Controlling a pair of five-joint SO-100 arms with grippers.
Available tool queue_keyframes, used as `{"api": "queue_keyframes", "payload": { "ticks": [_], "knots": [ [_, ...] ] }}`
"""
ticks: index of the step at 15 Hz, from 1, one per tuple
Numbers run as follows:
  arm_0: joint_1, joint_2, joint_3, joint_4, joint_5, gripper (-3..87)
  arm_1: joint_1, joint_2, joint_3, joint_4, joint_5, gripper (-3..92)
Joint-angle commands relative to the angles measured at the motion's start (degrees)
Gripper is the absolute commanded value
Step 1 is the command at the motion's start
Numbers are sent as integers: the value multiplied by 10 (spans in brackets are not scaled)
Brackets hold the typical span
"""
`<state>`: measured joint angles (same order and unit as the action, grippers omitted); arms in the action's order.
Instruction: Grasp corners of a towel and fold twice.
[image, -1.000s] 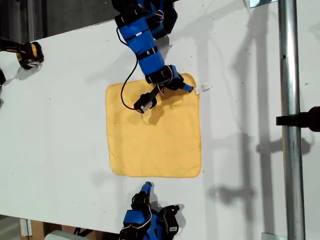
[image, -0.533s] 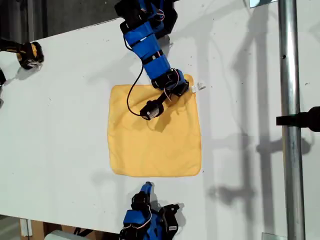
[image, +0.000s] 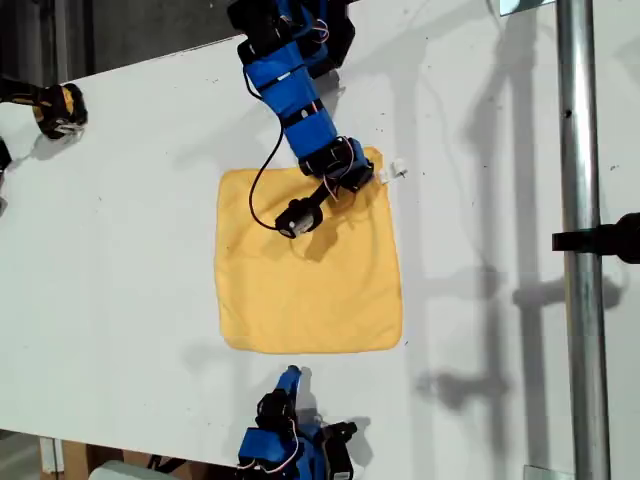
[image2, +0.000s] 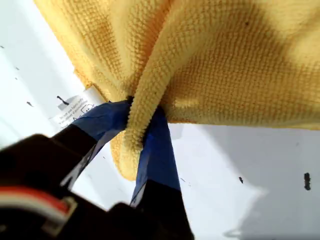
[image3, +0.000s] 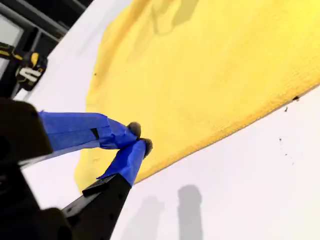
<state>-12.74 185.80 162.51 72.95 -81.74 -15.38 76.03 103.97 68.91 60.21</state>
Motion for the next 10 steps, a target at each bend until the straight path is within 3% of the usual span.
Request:
{"api": "queue_keyframes", "payload": {
  "ticks": [1, 3, 6, 10],
  "knots": [
    [38, -185, -163, -25, 8, -8, 16, 30, -8, -5, -5, -1],
    [71, -345, -293, -39, 43, -8, 19, 33, -8, -6, -5, -1],
    [123, -584, -536, 19, 101, -8, 25, 38, -8, -6, -7, -1],
    [180, -754, -755, 83, 171, -8, 24, 40, -8, -5, -8, -1]
  ]
}}
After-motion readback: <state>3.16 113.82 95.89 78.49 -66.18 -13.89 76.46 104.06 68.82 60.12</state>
